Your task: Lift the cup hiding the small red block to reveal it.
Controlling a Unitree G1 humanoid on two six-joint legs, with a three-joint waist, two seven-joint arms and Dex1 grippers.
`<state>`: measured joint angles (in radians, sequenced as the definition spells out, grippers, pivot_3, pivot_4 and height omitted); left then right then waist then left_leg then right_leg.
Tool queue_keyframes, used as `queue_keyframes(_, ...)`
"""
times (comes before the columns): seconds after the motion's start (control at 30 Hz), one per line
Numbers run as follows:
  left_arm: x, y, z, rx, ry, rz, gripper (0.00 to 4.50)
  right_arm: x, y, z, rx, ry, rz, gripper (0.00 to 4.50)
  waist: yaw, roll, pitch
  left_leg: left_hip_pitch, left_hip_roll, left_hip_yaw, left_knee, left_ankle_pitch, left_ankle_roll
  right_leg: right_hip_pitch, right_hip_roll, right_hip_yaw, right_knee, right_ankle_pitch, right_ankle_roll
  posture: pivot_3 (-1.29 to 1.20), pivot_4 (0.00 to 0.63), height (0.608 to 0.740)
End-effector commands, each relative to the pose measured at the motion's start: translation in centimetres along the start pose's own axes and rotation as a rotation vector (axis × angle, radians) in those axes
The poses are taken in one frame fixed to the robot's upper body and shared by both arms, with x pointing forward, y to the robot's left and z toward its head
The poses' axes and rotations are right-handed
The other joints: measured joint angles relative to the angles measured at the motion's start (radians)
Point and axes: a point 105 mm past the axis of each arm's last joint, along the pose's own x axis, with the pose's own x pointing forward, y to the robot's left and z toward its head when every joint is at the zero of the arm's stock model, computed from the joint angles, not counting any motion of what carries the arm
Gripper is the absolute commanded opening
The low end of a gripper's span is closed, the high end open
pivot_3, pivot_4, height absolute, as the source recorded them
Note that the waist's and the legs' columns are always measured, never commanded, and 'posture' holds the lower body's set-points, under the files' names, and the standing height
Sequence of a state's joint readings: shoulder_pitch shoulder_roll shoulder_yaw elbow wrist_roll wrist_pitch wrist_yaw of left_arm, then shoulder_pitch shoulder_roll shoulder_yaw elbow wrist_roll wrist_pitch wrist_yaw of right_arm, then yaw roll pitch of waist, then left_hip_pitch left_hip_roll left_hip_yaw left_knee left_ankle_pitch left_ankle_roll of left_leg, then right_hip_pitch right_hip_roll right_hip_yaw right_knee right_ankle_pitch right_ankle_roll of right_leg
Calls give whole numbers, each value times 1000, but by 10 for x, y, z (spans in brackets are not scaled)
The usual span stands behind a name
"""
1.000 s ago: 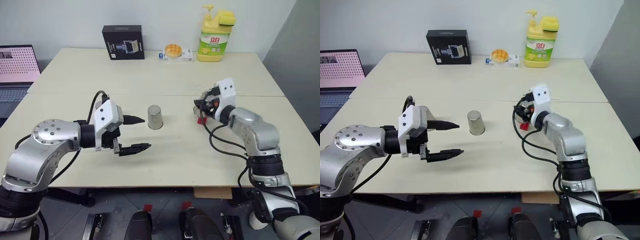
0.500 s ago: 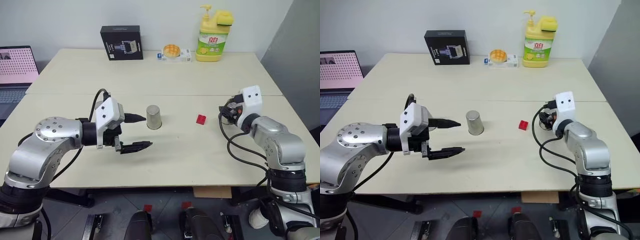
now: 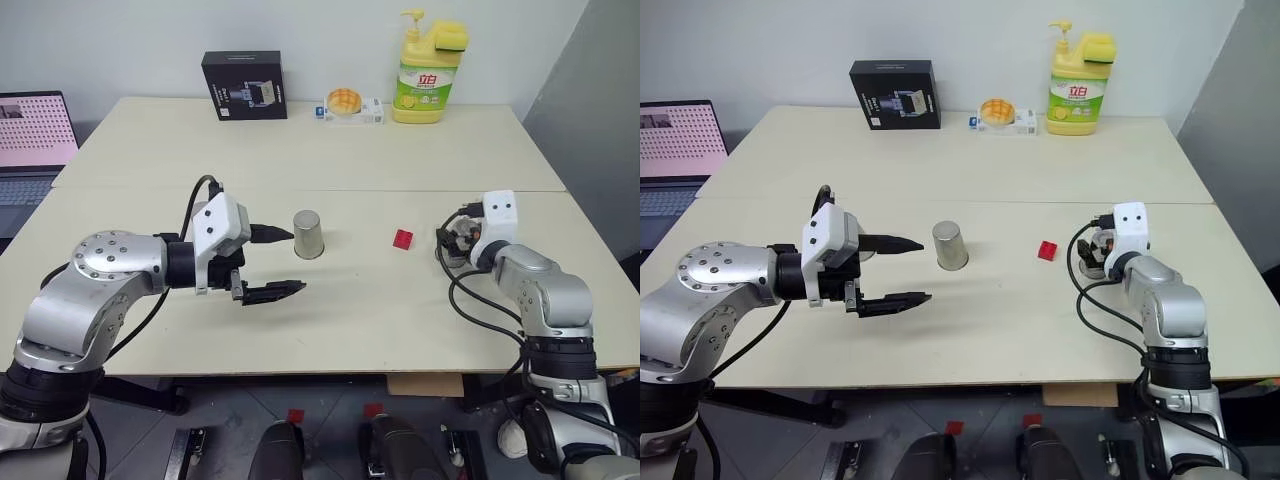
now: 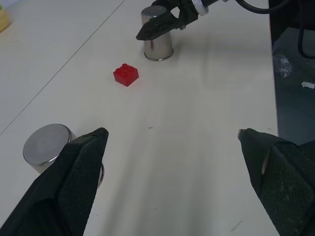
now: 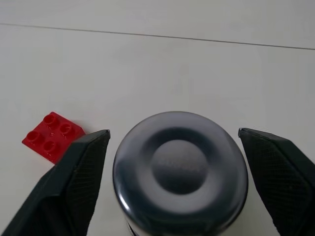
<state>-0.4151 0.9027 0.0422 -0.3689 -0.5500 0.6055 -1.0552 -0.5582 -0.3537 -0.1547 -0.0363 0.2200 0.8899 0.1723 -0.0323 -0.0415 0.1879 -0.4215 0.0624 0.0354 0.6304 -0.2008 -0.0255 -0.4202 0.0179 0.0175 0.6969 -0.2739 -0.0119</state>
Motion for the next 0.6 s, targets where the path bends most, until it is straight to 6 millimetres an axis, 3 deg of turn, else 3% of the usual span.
queue_keyframes(0.03, -3, 3, 9, 38, -25, 30, 4500, -14, -5, 39, 7, -158, -10, 4470, 0, 0, 0, 0, 0, 0, 0, 0, 0, 0, 0, 0, 0, 0, 0, 0, 150, 740)
queue_keyframes(0.17, -9, 8, 7, 37, -11, 79, 4500, -32, 3, 82, 19, -313, 53, 4470, -1, 0, 0, 0, 0, 0, 0, 0, 0, 0, 0, 1, 0, 0, 0, 0, 150, 740)
queue_keyframes(0.27, -17, 12, 4, 25, 8, 116, 4500, -53, 19, 100, 61, -369, 237, 4470, -1, 1, 0, 0, 0, 0, 0, 0, 0, 0, 0, 0, 0, 0, 0, 0, 150, 740)
queue_keyframes(0.6, -49, 28, -12, -3, 88, 256, 4500, -117, 26, 79, -296, -316, 558, 4470, 5, 1, 0, -1, 1, 0, 0, 0, 0, 0, -3, 0, -2, -1, 1, 0, 150, 740)
